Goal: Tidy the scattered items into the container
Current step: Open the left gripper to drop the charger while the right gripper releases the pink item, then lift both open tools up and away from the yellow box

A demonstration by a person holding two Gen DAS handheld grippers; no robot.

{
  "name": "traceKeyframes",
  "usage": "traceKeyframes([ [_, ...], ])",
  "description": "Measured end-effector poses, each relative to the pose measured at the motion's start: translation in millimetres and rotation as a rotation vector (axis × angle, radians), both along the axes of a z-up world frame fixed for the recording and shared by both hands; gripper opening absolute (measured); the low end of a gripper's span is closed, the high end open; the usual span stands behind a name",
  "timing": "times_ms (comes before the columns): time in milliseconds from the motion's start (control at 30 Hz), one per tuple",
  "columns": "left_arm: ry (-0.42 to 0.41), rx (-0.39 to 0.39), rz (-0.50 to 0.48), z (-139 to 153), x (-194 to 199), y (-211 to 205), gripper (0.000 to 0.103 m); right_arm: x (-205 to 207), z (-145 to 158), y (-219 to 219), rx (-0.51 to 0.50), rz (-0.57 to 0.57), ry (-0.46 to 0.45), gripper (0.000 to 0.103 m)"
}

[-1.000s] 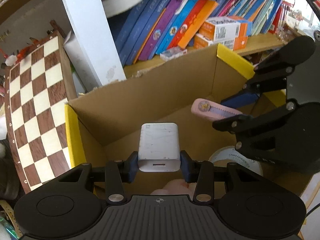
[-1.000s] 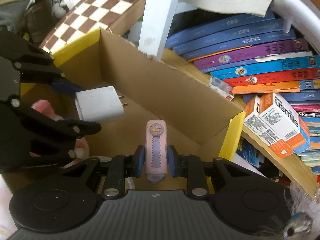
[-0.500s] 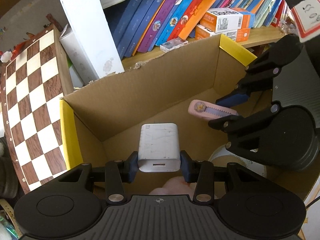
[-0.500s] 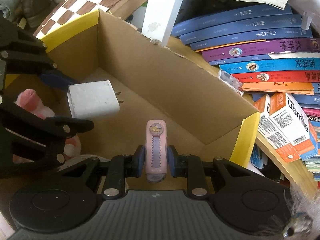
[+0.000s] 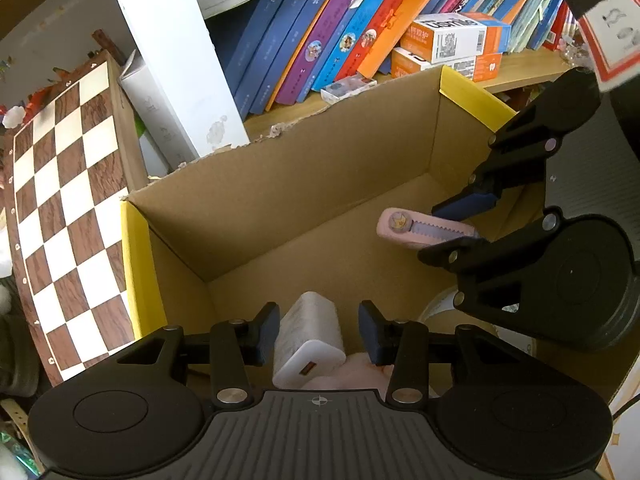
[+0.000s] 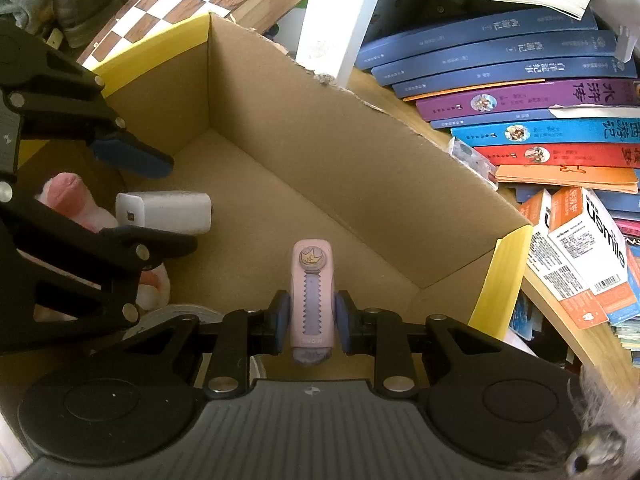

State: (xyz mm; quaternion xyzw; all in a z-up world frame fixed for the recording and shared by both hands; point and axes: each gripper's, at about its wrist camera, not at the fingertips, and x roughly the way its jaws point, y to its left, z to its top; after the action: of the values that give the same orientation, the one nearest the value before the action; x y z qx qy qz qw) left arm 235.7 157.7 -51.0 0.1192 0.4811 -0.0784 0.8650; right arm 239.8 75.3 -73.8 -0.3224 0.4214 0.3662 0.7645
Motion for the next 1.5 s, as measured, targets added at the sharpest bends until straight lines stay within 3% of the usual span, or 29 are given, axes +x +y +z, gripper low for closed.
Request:
traceKeyframes([
  [133, -0.013, 0.017, -0.006, 0.9, -4.6, -2.3, 0.048, -1.6, 4.3, -2.6, 0.021, -0.012, -0.011, 0.031],
  [333, -0.053, 0.045, -0.008, 10.1, -17.0, -6.4, 0.050, -8.9, 20.3, -11.5, 0.067, -0.035, -0.038, 0.033],
  [733, -0.205, 0.052, -0.015, 63.0, -65.2, -18.8, 0.054, -43.6, 72.5, -41.1, 0.184, -0.076, -0.127, 0.034],
  [1167, -0.337, 0.037, -0.103, 114.8, -130.1, -59.7, 0.059, -100.5, 121.7, -98.4, 0.290, -0.122, -0.195, 0.034],
  [1500, -0.387, 0.004, -0.183, 134.3, -156.9, -89.9, 0.063, -133.9, 146.2, -152.7, 0.349, -0.191, -0.231, 0.035],
])
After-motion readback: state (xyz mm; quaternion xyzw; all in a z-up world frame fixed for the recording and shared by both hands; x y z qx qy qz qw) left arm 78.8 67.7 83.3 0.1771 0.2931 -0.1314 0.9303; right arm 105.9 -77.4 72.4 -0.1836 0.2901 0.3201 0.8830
